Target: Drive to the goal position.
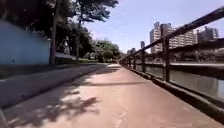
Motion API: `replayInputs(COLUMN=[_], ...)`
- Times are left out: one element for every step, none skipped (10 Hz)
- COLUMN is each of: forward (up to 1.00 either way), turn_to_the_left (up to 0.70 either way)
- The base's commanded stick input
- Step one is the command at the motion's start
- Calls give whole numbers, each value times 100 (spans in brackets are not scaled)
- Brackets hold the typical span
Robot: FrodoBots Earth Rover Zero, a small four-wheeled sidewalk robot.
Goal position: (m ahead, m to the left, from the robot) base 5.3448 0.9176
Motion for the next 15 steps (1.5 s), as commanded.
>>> replayInputs(forward=[100,100,100,100,100,100,100,100,100,100,100,100,100,100,100], turn_to_the_left=[1,1,1,1,1,1,1,1,1,1,1,1,1,1,1])
